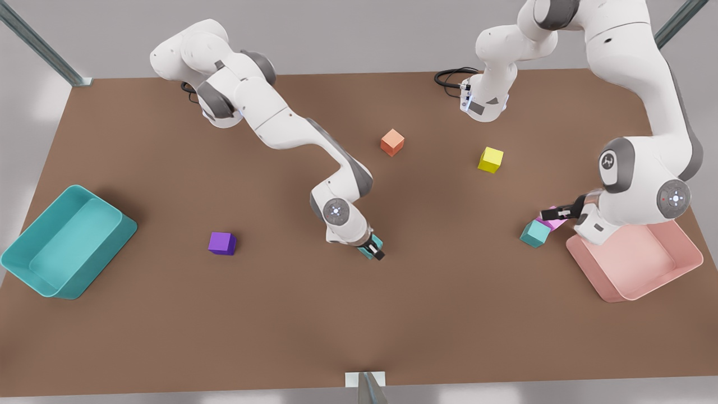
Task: Stack the two blue cubes on top of each other
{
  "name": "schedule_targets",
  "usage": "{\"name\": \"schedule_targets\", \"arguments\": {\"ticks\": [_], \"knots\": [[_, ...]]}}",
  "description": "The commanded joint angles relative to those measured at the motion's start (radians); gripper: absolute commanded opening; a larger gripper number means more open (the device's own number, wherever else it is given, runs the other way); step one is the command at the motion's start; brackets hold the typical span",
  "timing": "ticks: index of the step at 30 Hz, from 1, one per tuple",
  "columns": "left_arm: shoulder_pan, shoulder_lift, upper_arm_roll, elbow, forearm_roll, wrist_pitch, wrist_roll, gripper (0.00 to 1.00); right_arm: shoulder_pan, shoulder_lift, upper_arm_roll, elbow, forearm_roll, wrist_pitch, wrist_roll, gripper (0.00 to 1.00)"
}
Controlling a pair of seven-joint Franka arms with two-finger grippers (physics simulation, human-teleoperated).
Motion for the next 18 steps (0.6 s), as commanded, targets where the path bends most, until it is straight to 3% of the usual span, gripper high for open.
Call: {"name": "schedule_targets", "arguments": {"ticks": [1, 4, 7, 9, 11, 13, 16, 18], "knots": [[0.048, 0.022, 0.0, -0.013, -0.001, 0.158, 0.51, 1.0, -0.019, -0.015, 0.003, -0.005, 0.005, -0.027, 0.219, 1.0], [0.08, 0.072, 0.0, -0.113, -0.001, 0.368, 0.758, 1.0, -0.057, -0.046, 0.006, -0.009, 0.005, -0.091, 0.206, 1.0], [0.08, 0.078, 0.0, -0.152, -0.001, 0.333, 0.778, 1.0, -0.145, -0.127, 0.009, -0.011, 0.008, -0.318, 0.108, 1.0], [0.079, 0.103, -0.005, -0.152, 0.0, 0.392, 1.02, 1.0, -0.211, -0.211, 0.006, -0.093, 0.008, -0.459, -0.073, 1.0], [0.076, 0.121, -0.031, -0.152, 0.002, 0.408, 1.287, 1.0, -0.467, -0.25, -0.004, -0.137, -0.035, -0.775, -0.566, 1.0], [0.076, 0.129, -0.034, -0.155, 0.003, 0.419, 1.291, 1.0, -0.637, -0.259, -0.002, -0.114, -0.225, -0.89, -0.949, 1.0], [0.085, 0.114, -0.06, -0.239, 0.003, 0.524, 1.346, 1.0, -0.625, -0.509, -0.001, -0.091, -0.405, -0.995, -1.201, 1.0], [0.09, 0.117, -0.06, -0.239, 0.006, 0.536, 1.378, 1.0, -0.559, -0.638, -0.01, -0.089, -0.422, -1.027, -1.21, 1.0]]}}
